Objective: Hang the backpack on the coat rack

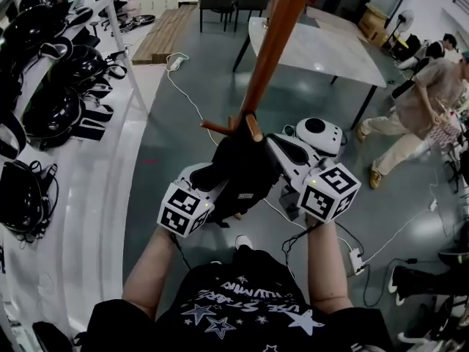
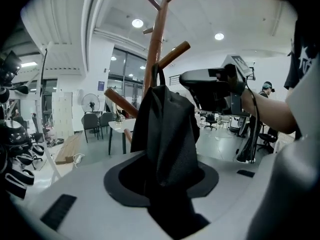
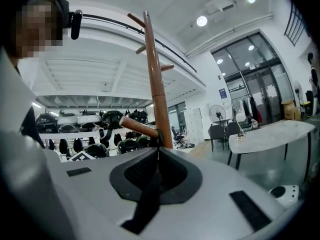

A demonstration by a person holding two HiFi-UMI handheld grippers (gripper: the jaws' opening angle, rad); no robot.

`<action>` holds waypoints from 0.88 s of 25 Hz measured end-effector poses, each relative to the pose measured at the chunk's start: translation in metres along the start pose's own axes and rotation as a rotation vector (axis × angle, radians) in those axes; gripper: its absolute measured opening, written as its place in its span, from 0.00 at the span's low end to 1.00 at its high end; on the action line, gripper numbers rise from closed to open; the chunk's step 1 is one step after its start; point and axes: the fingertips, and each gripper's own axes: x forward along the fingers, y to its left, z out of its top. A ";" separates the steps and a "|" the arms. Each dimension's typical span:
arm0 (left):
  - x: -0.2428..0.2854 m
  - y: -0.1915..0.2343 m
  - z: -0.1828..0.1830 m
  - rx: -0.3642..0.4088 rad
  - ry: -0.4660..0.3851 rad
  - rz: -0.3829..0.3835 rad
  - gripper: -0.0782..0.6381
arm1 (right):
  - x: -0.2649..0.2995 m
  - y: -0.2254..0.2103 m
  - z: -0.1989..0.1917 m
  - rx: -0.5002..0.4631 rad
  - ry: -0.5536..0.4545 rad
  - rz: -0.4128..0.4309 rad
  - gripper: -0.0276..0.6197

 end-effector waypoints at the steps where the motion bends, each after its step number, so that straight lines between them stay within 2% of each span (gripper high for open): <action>1: 0.000 -0.001 -0.001 0.007 0.006 -0.004 0.34 | -0.006 0.003 -0.002 0.004 -0.005 -0.018 0.07; 4: -0.001 -0.005 -0.003 0.026 0.006 -0.025 0.37 | -0.026 0.012 -0.008 0.014 -0.018 -0.075 0.07; 6: -0.003 -0.007 -0.002 0.039 -0.003 -0.036 0.42 | -0.038 0.017 -0.013 0.028 -0.027 -0.108 0.07; 11: -0.018 -0.007 0.009 0.022 -0.081 -0.037 0.55 | -0.058 0.027 -0.025 0.071 -0.031 -0.169 0.07; 16: -0.041 -0.010 0.014 0.051 -0.119 -0.003 0.58 | -0.070 0.038 -0.036 0.062 -0.028 -0.183 0.07; 22: -0.079 -0.030 0.018 0.033 -0.181 0.044 0.58 | -0.084 0.053 -0.057 -0.003 0.006 -0.172 0.06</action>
